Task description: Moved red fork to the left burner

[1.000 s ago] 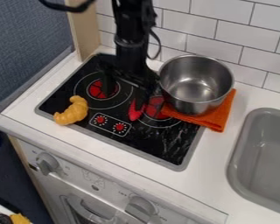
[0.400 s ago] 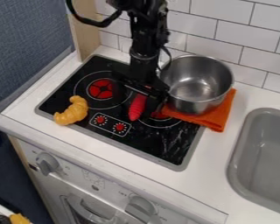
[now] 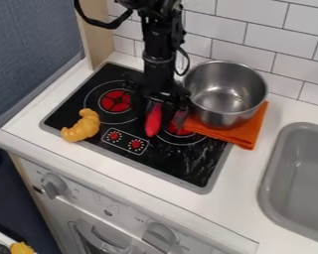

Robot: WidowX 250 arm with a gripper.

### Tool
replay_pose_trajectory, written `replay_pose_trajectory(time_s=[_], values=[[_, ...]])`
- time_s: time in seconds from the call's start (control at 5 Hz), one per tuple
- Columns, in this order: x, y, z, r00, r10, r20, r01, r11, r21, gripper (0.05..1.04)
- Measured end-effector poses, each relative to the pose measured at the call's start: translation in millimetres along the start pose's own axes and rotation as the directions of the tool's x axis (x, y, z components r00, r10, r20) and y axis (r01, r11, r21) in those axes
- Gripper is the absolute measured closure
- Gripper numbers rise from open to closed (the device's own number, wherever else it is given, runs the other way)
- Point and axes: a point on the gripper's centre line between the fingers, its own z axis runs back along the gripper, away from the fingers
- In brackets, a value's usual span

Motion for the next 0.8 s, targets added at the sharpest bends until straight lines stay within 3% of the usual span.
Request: replay_pose_trajectory(time_s=[0.2,0.6,0.8], values=[[-4.4,-3.4,-2.0,1.0,0.003,-0.012,-0.003,1.0,-0.02,0.638],[-8.6,1.2,4.9,1.0,-0.003,-0.023,0.002,0.998,-0.057,0.644],[9.2,39.3,49.2,0.996,0.067,0.064,-0.062,0.995,-0.077,0.644]])
